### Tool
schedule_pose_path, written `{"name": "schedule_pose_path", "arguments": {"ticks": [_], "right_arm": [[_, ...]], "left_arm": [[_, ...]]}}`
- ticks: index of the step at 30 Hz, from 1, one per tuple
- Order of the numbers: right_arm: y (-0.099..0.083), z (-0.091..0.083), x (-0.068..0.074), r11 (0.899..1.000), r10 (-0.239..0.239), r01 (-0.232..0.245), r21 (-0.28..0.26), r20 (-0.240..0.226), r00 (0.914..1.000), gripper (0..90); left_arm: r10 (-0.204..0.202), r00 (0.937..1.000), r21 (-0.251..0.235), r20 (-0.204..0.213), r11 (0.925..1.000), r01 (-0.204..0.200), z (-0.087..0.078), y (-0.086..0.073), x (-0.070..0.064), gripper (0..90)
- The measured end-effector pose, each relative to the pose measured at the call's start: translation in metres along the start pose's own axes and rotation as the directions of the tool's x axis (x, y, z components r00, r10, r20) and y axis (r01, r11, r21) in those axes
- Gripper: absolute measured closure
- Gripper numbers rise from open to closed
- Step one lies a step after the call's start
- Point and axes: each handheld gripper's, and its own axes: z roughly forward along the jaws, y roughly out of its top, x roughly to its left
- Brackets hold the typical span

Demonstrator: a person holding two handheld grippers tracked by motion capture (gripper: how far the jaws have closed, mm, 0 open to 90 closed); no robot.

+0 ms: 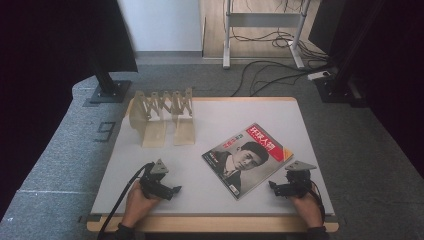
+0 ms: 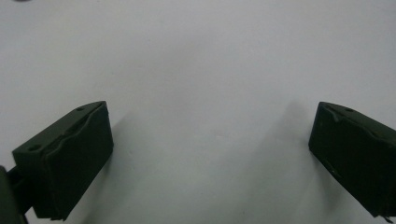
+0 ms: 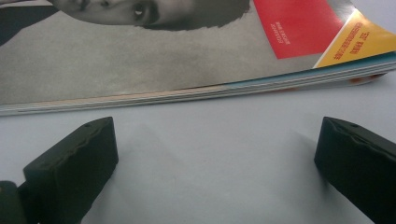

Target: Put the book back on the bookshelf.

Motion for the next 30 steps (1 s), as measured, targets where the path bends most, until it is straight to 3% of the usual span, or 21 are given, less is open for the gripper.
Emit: {"name": "schedule_pose_path", "arguments": {"ticks": [21,30], "right_arm": [[0.0,0.0,0.0,1.0,-0.001,0.001,0.001,-0.001,1.0,0.0],[0.001,-0.002,-0.002,1.0,0.001,-0.001,-0.006,-0.012,0.9999,0.0]], "left_arm": [[-0.012,0.9999,0.002,-0.009,0.9999,0.012,0.001,0.002,-0.002,0.0],[0.02,0.9991,0.017,0.036,0.9996,-0.021,0.01,0.017,-0.011,0.0]]}}
